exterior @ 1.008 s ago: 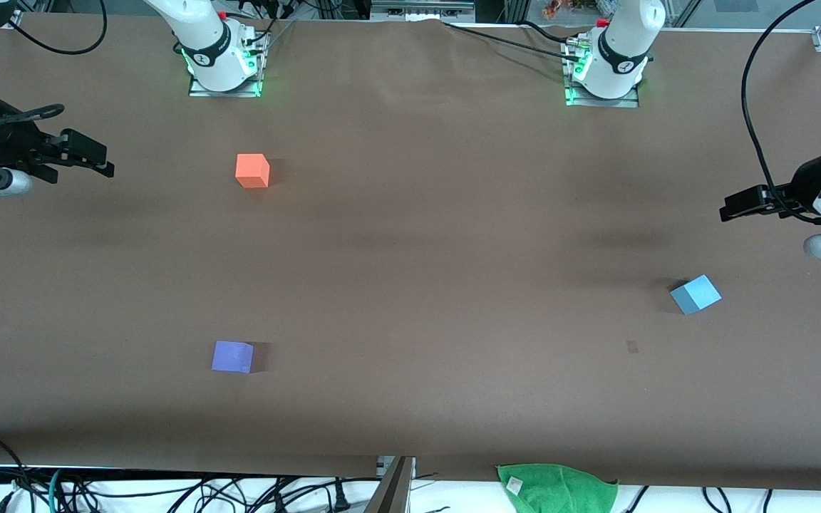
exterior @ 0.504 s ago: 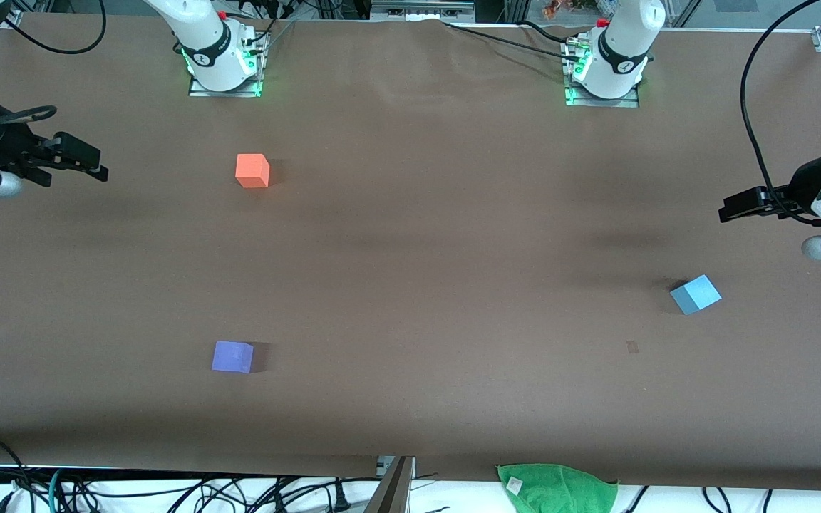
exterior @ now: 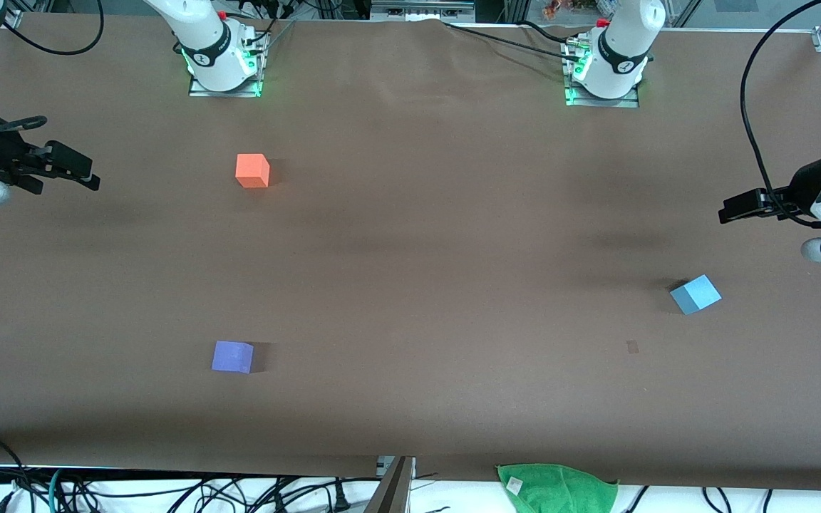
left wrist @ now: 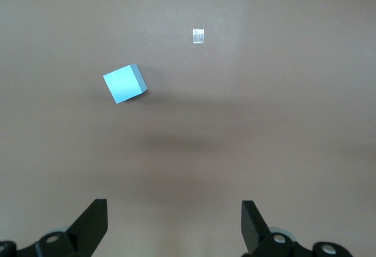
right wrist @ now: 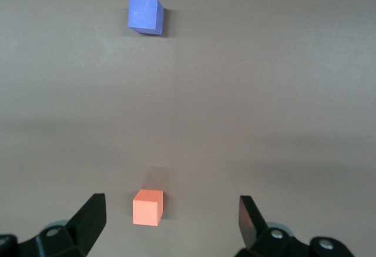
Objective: Place blue block between orange and purple blocks
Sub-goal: 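Lower the left gripper over the light blue cube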
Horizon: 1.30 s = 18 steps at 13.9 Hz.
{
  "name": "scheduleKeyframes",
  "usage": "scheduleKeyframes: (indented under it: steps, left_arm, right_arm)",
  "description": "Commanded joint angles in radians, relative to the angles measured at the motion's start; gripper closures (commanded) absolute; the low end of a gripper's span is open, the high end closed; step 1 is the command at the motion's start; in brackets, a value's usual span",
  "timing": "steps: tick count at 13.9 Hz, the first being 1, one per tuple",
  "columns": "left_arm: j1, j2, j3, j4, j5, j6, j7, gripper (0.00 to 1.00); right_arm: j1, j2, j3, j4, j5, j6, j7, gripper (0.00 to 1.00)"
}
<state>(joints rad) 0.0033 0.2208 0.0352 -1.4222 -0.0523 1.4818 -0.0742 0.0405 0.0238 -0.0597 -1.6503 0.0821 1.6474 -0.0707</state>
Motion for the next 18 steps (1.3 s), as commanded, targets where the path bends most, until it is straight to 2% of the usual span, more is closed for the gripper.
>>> scheduleKeyframes:
  steps: [1, 4, 7, 10, 13, 16, 18]
  left_arm:
    - [0.004, 0.015, -0.003, 0.031, 0.003, -0.038, -0.010, 0.00]
    - [0.042, 0.064, 0.000, 0.029, 0.015, -0.037, 0.005, 0.00]
    - [0.098, 0.123, -0.001, 0.029, 0.005, -0.037, 0.037, 0.00]
    - [0.102, 0.172, 0.000, 0.026, 0.044, -0.011, 0.045, 0.00]
    - [0.106, 0.242, 0.002, 0.016, 0.139, 0.095, 0.037, 0.00]
    - [0.124, 0.282, 0.002, -0.029, 0.147, 0.184, 0.039, 0.00]
    - [0.132, 0.295, 0.003, -0.062, 0.141, 0.328, 0.039, 0.00]
  right_arm:
    - [-0.002, -0.001, 0.006, 0.009, -0.012, 0.005, -0.001, 0.00]
    - [-0.001, -0.002, 0.009, 0.007, -0.021, 0.005, -0.003, 0.00]
    - [0.061, -0.008, 0.014, 0.009, -0.117, 0.015, -0.001, 0.00]
    - [0.064, -0.008, 0.009, 0.009, -0.108, 0.012, 0.002, 0.00]
    - [0.064, -0.008, 0.009, 0.009, -0.107, 0.008, 0.003, 0.00]
    - [0.062, -0.007, 0.009, 0.009, -0.107, 0.008, 0.003, 0.00]
    - [0.062, -0.007, 0.008, 0.009, -0.101, 0.006, 0.003, 0.00]
